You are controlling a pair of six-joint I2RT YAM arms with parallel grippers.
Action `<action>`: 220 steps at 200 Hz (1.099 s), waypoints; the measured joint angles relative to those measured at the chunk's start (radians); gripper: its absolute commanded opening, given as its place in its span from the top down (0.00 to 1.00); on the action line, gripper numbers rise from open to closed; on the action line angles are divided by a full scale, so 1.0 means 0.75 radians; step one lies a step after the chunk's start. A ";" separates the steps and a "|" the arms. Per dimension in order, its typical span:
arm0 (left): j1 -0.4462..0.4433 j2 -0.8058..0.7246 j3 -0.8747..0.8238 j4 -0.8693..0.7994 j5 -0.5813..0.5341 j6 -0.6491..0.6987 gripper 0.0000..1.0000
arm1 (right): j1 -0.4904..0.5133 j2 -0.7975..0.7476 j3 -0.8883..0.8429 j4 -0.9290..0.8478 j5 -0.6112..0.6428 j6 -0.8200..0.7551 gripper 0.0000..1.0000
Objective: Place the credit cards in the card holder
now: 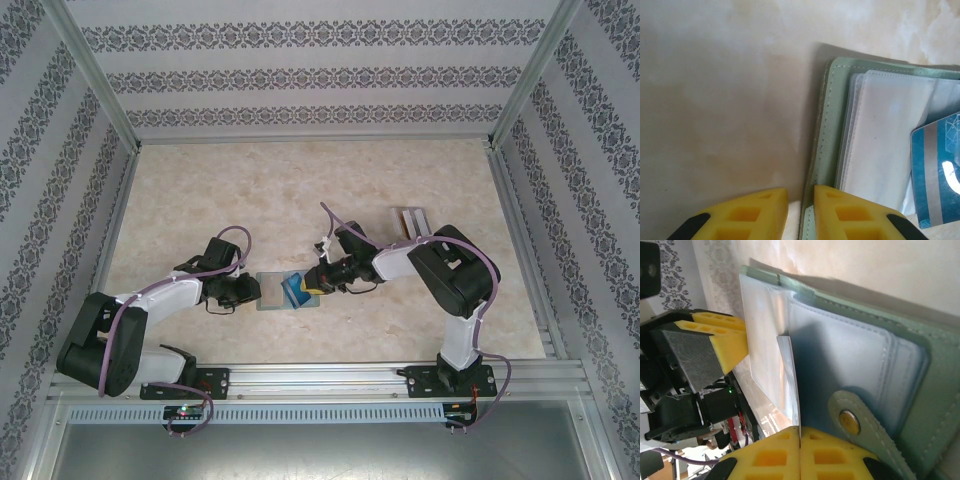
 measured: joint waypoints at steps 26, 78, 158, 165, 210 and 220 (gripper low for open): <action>-0.006 0.004 0.006 -0.008 -0.007 -0.004 0.76 | 0.000 0.016 0.000 0.037 0.010 0.026 0.91; -0.017 0.004 0.010 -0.013 -0.024 -0.020 0.76 | 0.001 0.041 0.001 0.120 0.038 0.111 0.89; -0.025 0.001 0.015 -0.021 -0.041 -0.032 0.78 | 0.003 0.035 -0.033 0.181 0.052 0.146 0.89; -0.025 -0.004 0.015 -0.021 -0.043 -0.036 0.78 | 0.002 0.034 -0.039 0.190 0.051 0.145 0.89; -0.043 -0.036 0.008 -0.020 -0.069 -0.052 0.78 | 0.004 0.051 -0.048 0.243 0.034 0.155 0.90; -0.044 -0.045 -0.001 -0.013 -0.070 -0.056 0.78 | 0.004 0.057 -0.047 0.260 0.028 0.162 0.90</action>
